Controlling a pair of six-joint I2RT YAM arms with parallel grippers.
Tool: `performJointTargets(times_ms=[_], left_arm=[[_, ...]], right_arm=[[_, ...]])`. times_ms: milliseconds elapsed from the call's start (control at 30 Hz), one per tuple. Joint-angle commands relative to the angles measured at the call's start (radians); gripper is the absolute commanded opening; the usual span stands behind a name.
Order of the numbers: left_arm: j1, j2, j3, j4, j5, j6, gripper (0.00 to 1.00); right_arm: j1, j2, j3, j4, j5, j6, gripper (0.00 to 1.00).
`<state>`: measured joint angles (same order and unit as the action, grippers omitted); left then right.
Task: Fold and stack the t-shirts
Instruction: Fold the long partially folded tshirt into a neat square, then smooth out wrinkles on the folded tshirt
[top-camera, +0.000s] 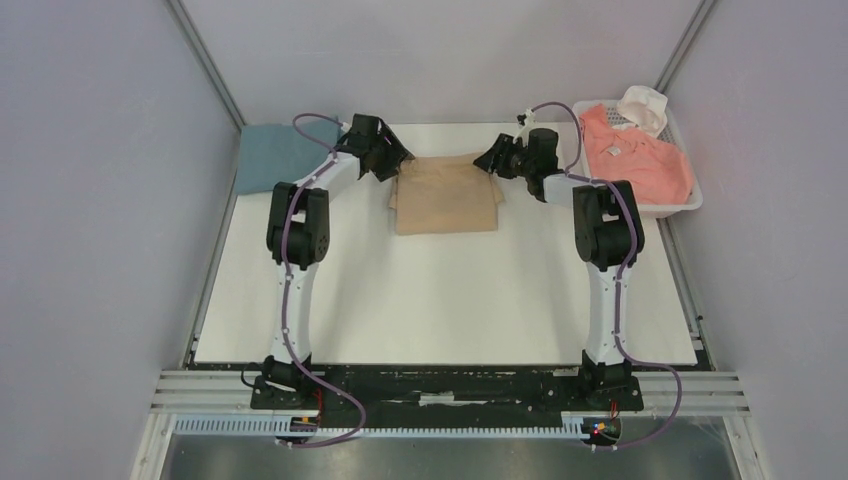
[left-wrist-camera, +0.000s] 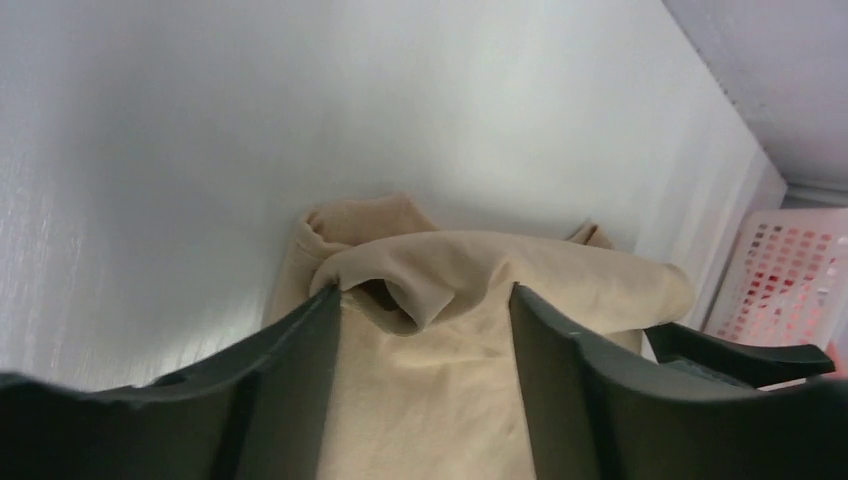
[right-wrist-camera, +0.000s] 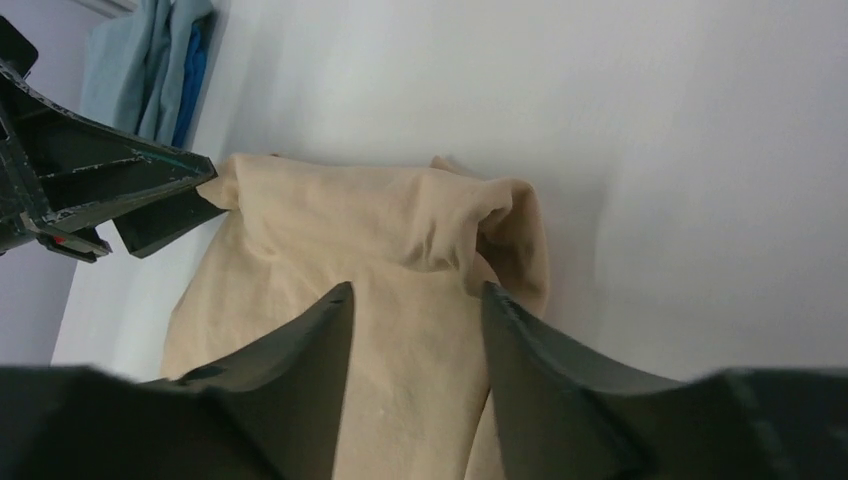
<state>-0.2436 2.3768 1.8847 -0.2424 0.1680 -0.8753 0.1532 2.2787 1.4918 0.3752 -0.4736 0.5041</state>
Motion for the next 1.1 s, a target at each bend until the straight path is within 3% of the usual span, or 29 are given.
performJointTargets(times_ms=[0, 200, 400, 500, 667, 800, 933, 1067], left_arm=[[0.007, -0.119, 0.032, -0.055, -0.072, 0.026, 0.76], [-0.036, -0.262, -0.054, -0.049, -0.097, 0.092, 0.79], [-0.052, -0.140, -0.004, 0.000, 0.056, 0.072, 0.80], [-0.047, -0.038, 0.088, -0.014, 0.033, 0.067, 0.80], [-0.023, 0.134, 0.280, -0.075, 0.048, 0.060, 0.81], [-0.002, 0.214, 0.305, -0.064, 0.133, -0.009, 0.81], [0.000, 0.193, 0.208, -0.051, 0.170, -0.025, 0.80], [-0.013, 0.065, -0.041, 0.061, 0.179, -0.031, 0.80]], right_arm=[[-0.002, -0.104, 0.054, -0.039, -0.002, -0.070, 0.57], [0.016, -0.273, -0.152, 0.032, -0.024, -0.078, 0.98], [0.055, -0.169, -0.099, 0.135, -0.166, 0.030, 0.98], [0.067, -0.072, -0.007, 0.135, -0.163, 0.053, 0.98], [0.067, 0.146, 0.288, -0.047, -0.054, -0.008, 0.98], [0.063, 0.256, 0.401, -0.188, 0.072, -0.021, 0.98], [0.067, 0.201, 0.203, -0.176, 0.081, 0.015, 0.98], [0.084, 0.034, -0.126, -0.062, 0.118, 0.038, 0.98]])
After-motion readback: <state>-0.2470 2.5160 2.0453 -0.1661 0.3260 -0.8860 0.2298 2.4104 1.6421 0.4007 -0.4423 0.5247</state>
